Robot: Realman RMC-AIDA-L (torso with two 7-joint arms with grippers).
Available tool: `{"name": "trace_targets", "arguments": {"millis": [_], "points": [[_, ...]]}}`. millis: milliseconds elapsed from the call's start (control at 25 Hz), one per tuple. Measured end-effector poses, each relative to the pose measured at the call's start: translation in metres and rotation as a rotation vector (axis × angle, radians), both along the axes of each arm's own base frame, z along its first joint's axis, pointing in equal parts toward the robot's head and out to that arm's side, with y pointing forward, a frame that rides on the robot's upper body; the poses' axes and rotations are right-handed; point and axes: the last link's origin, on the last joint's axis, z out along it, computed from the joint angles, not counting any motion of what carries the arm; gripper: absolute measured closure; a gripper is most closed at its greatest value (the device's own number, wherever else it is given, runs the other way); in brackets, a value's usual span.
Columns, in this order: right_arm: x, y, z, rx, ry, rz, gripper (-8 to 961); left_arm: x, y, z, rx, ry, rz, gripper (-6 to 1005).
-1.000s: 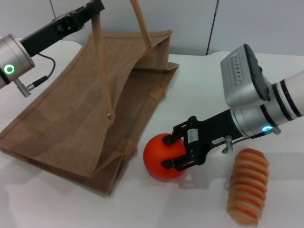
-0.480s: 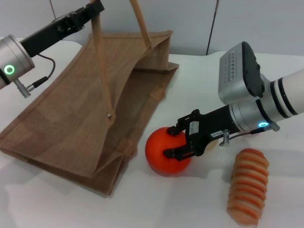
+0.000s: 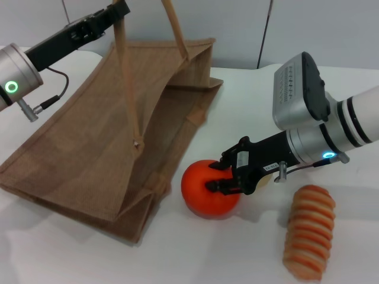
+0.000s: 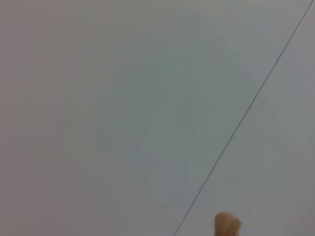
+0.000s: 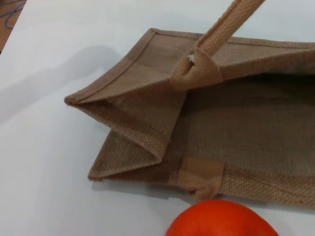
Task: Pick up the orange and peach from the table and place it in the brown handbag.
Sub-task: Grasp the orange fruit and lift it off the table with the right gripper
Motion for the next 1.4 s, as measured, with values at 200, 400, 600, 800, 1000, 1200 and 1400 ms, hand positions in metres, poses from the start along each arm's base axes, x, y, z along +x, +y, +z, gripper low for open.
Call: {"name": "trace_targets", "arguments": {"millis": [200,400,600,800,1000,1200,1400], "points": [[0.001,-0.001,0.000,-0.006,-0.003,0.001,508,-0.001,-0.001,0.000,0.000,0.000,0.002,877],[0.003,-0.003,0.000,-0.019,-0.021,0.013,630,-0.001,-0.001,0.000,-0.001,-0.001,0.003,877],[0.001,-0.003,0.002,-0.023,0.006,0.018,681,-0.002,-0.002,0.000,-0.002,-0.002,0.005,877],[-0.001,-0.002,0.009,-0.012,0.053,0.011,725,-0.001,-0.003,0.000,-0.006,-0.007,-0.004,876],[-0.006,-0.006,0.022,-0.028,0.139,0.027,746,0.001,-0.004,0.004,-0.017,-0.018,-0.027,876],[-0.010,-0.007,0.031,-0.021,0.194,0.037,767,0.005,-0.006,0.004,-0.030,-0.025,-0.047,876],[-0.016,-0.004,0.033,-0.005,0.219,0.047,804,0.010,-0.009,0.004,-0.044,-0.042,-0.087,876]]}}
